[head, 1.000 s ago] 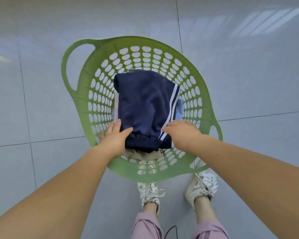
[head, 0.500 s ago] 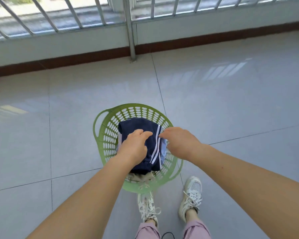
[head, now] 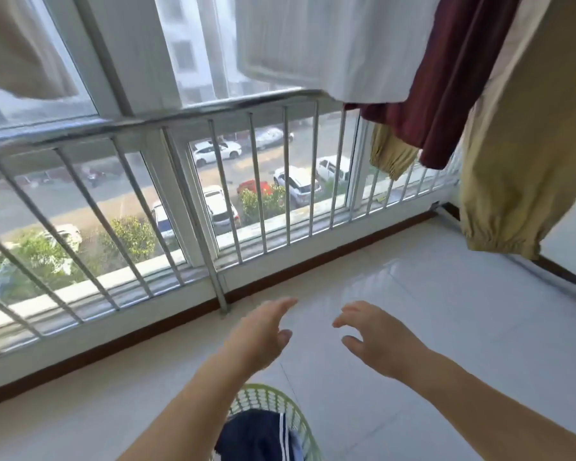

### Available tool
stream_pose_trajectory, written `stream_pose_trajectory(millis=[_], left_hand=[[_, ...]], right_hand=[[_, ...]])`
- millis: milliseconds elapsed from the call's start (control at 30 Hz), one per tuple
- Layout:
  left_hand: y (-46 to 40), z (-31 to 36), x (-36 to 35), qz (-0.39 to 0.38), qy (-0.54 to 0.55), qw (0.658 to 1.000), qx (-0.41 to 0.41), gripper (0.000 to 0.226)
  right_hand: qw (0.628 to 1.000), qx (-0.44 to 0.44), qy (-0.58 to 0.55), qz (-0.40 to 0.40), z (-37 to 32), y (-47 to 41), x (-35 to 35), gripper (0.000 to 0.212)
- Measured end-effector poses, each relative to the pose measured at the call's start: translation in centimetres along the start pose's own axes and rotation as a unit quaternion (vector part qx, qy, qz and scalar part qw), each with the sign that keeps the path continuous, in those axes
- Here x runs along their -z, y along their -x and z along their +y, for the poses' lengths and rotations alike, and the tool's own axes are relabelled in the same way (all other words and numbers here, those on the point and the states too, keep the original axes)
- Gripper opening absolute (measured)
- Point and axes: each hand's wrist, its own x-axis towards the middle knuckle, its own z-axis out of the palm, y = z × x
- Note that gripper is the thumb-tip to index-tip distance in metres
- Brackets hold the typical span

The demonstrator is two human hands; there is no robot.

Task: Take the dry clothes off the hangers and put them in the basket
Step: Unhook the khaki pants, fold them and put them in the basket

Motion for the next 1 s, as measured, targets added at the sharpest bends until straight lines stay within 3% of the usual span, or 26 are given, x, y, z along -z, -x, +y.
stream_pose_trajectory(millis=[300, 567, 733, 1000], left_hand=[[-3.9, 16.8, 11.0, 0.119, -0.024, 0.98, -0.159, 0.06], [-8.0, 30.0, 15.1, 0.203, -0.044, 0.941, -0.267, 0.067], [-9.6, 38.1, 17.3, 0.26, -0.067, 0.904, -0.332, 0.07], [-14.7, 49.0, 22.1, 0.317, 0.059, 0.88, -0.348, 0.071]], right_hand=[[0.976, 0.009, -0.016, 0.216, 4.3, 2.4, 18.8, 0.034], [0.943, 0.017, 0.048, 0.33, 9.8, 4.5, 30.1, 0.053], [0.895, 0.026, 0.098, 0.434, 12.6, 6.5, 37.9, 0.05], [0.821, 0.013, 0.203, 0.533, 14.4, 7.0, 49.9, 0.053]])
